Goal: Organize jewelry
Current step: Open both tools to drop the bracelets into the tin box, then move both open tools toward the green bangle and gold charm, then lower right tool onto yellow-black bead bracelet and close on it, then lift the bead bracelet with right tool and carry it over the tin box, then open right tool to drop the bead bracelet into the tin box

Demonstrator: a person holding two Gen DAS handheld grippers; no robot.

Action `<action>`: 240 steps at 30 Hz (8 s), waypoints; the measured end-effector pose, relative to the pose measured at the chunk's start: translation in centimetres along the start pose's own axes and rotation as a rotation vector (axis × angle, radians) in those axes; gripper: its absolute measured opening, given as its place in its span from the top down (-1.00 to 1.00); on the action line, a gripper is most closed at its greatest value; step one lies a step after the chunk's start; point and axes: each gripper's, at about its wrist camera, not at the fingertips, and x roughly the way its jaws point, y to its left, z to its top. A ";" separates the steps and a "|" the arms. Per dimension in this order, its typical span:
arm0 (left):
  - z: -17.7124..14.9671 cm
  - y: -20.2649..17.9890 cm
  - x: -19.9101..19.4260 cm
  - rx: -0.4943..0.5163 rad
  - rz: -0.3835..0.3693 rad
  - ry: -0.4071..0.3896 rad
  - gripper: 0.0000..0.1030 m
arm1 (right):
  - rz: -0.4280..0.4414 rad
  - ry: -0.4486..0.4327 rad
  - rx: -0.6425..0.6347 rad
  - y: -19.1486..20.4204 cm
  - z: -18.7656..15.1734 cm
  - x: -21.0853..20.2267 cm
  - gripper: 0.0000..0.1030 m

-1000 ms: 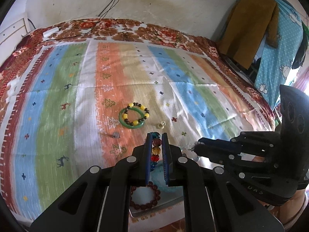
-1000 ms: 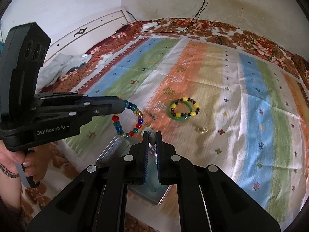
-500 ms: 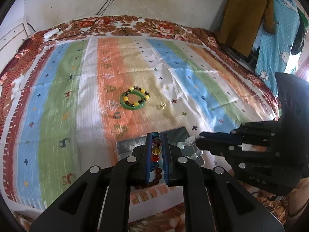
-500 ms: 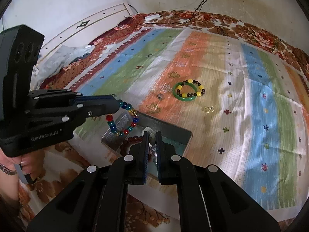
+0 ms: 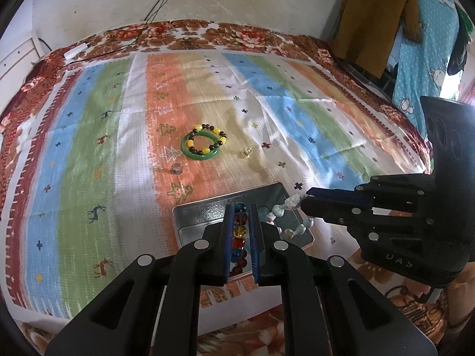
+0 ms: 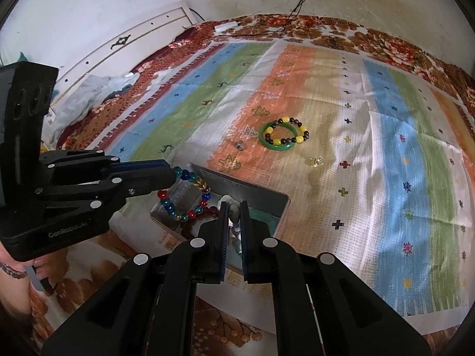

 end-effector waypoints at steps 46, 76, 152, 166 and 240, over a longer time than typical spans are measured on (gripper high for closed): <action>5.9 5.3 7.2 -0.075 0.142 0.141 0.07 | -0.048 0.024 0.263 -8.3 6.2 5.7 0.00; 8.7 7.9 13.9 -0.071 0.144 0.256 0.07 | -0.098 0.123 0.291 -12.4 10.5 14.2 0.00; 8.7 8.3 14.2 -0.056 0.089 0.276 0.63 | -0.099 0.103 0.177 -8.7 13.0 13.0 0.79; 8.7 7.4 12.0 -0.084 0.074 0.222 0.63 | -0.081 0.049 0.143 -6.8 12.1 9.4 0.79; 2.3 2.5 2.5 -0.057 0.049 0.063 0.62 | 0.020 -0.003 0.057 -1.7 1.6 0.1 0.42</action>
